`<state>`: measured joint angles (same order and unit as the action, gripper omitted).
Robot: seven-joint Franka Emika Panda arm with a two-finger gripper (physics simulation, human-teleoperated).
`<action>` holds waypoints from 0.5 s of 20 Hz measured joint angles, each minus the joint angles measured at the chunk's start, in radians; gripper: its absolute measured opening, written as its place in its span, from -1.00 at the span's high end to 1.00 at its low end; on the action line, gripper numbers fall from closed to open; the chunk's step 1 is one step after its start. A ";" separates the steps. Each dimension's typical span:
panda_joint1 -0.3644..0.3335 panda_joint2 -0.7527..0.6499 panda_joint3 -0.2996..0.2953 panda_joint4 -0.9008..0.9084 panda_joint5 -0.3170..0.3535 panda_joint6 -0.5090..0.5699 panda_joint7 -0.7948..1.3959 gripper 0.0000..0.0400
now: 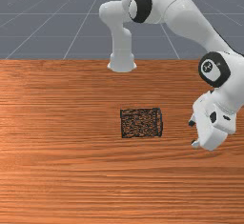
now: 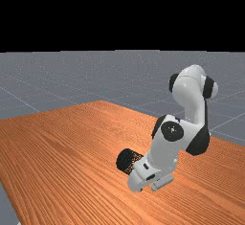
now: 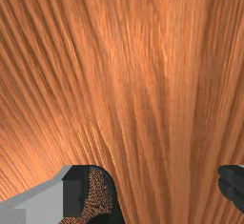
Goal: Rotate the holder till the hole upward
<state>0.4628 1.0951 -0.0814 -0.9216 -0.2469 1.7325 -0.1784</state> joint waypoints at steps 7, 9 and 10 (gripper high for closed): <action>0.025 -0.202 0.006 -0.369 -0.015 0.182 0.069 -1.00; 0.029 -0.223 0.009 -0.405 -0.015 0.191 0.073 -1.00; 0.038 -0.213 0.003 -0.383 -0.024 0.155 0.077 -1.00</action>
<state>0.5010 0.8826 -0.0789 -1.3044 -0.2706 1.8878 -0.1015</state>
